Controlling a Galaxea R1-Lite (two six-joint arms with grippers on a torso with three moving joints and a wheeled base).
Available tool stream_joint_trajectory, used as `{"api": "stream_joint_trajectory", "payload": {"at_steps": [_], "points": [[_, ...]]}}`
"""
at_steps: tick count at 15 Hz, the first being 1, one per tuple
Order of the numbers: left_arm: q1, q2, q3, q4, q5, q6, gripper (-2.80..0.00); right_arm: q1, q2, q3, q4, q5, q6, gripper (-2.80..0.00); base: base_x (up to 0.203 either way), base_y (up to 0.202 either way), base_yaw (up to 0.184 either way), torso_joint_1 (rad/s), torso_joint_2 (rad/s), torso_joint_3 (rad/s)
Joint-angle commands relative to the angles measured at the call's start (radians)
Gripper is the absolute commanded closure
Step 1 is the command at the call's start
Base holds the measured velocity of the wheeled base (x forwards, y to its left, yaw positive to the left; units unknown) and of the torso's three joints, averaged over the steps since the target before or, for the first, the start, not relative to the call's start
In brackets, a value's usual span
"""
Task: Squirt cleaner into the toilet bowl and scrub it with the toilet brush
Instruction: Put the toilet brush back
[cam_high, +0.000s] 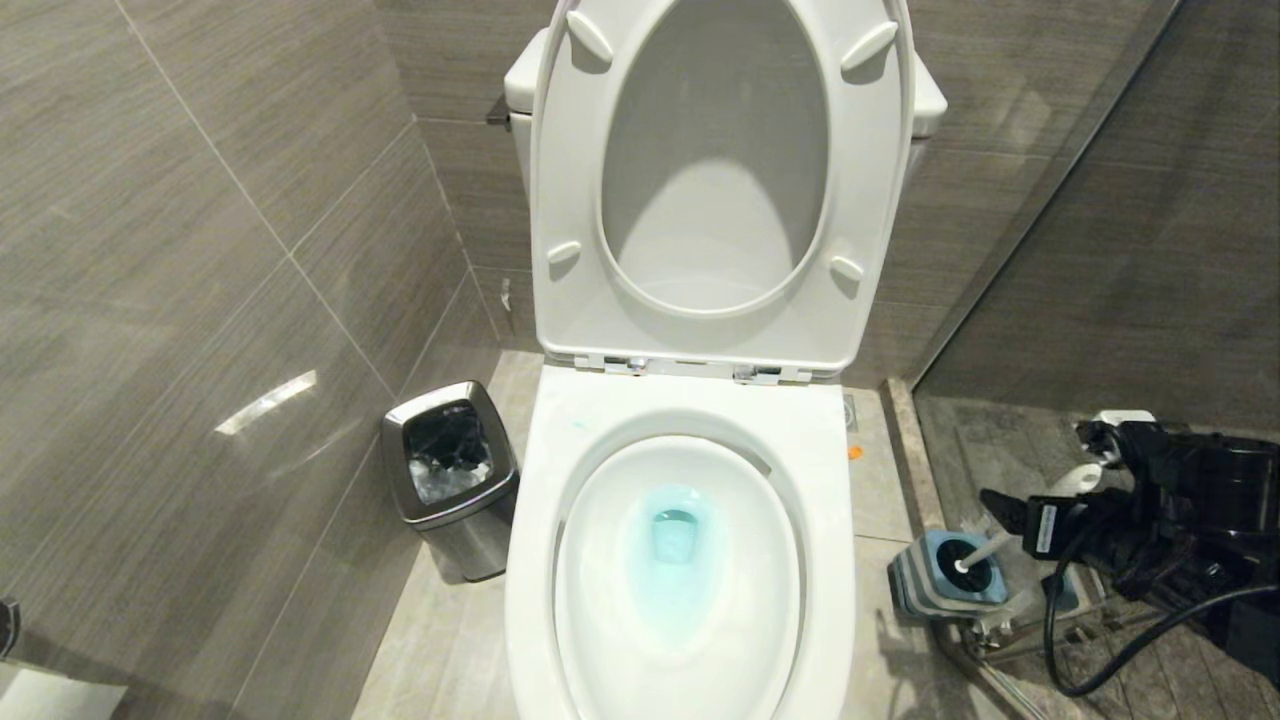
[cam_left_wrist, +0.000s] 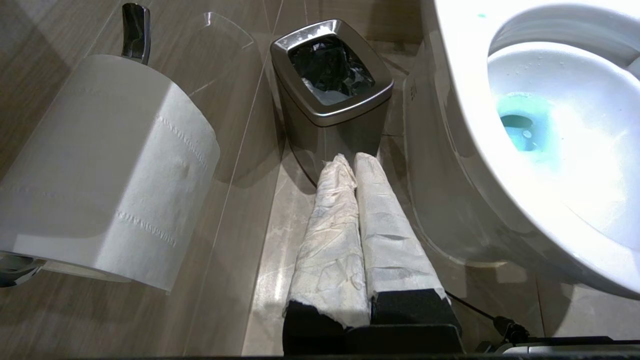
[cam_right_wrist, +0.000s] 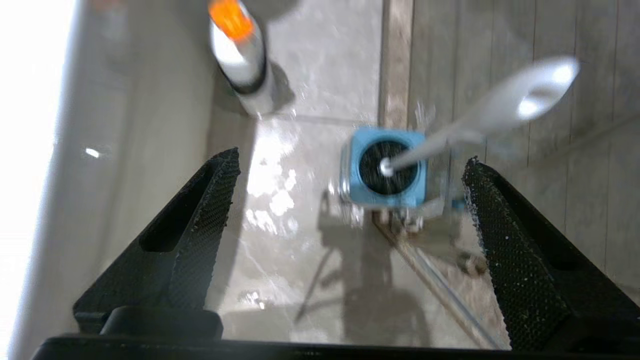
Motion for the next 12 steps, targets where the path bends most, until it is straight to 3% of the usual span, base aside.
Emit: {"api": "stream_joint_trajectory", "payload": {"at_steps": [1, 5, 6, 12], "points": [[0.000, 0.000, 0.001, 0.000, 0.000, 0.001, 0.00, 0.012, -0.119, -0.019, 0.027, -0.001, -0.009, -2.80, 0.000, 0.000, 0.000, 0.000, 0.00, 0.000], [0.001, 0.000, 0.000, 0.000, 0.000, 0.000, 0.00, 0.015, -0.250, -0.029, 0.062, 0.070, -0.046, -2.80, 0.000, 0.000, 0.000, 0.000, 0.00, 0.000], [0.001, 0.000, 0.000, 0.000, 0.000, 0.001, 0.00, 0.015, -0.272, -0.033, 0.063, 0.093, -0.047, 0.00, 0.000, 0.000, 0.000, 0.000, 0.00, 0.000], [0.000, 0.000, 0.000, 0.000, 0.000, 0.001, 0.00, 0.015, -0.269, -0.046, 0.062, 0.097, -0.048, 0.00, 0.000, 0.000, 0.000, 0.000, 0.00, 0.000]]}}
